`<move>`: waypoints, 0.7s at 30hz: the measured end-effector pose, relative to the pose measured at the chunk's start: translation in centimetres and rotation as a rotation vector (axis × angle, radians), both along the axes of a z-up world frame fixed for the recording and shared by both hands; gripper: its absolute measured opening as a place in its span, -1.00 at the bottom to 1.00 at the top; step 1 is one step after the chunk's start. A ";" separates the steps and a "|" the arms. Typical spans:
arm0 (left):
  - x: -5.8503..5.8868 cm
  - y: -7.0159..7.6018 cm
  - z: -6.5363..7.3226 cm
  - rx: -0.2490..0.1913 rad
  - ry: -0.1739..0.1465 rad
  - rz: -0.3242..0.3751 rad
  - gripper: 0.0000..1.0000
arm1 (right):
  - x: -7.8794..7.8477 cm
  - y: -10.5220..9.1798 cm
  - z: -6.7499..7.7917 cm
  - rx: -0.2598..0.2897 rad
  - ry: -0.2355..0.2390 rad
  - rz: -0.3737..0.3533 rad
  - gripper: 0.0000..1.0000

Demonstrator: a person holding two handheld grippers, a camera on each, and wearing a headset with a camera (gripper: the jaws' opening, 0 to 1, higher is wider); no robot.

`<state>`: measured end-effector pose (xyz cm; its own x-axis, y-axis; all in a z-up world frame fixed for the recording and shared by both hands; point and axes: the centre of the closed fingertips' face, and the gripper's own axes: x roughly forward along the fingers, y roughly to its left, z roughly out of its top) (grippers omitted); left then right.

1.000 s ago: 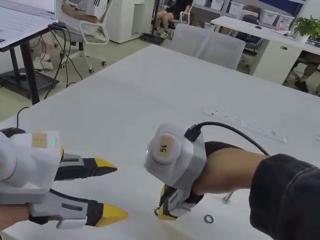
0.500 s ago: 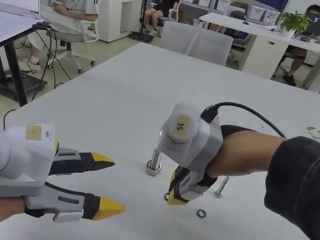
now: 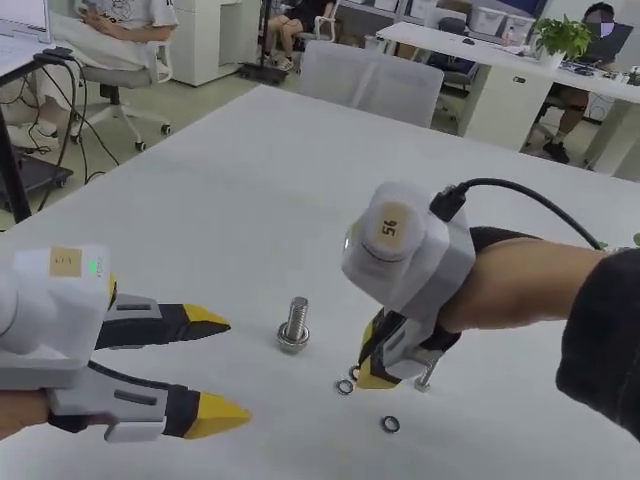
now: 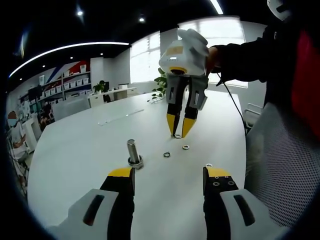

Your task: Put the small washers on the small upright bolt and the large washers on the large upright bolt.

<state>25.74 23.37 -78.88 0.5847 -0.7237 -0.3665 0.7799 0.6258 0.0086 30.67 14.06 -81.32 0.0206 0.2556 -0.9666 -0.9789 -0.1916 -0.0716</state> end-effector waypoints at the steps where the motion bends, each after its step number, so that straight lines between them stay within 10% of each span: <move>1: 0.0 -0.1 0.0 0.001 0.001 -0.003 0.08 | 0.1 -0.2 0.1 0.000 -0.002 -0.005 -0.74; 21: 0.5 -1.6 -0.1 0.021 0.014 -0.077 0.08 | 2.1 -3.3 2.3 0.022 -0.042 -0.087 -0.73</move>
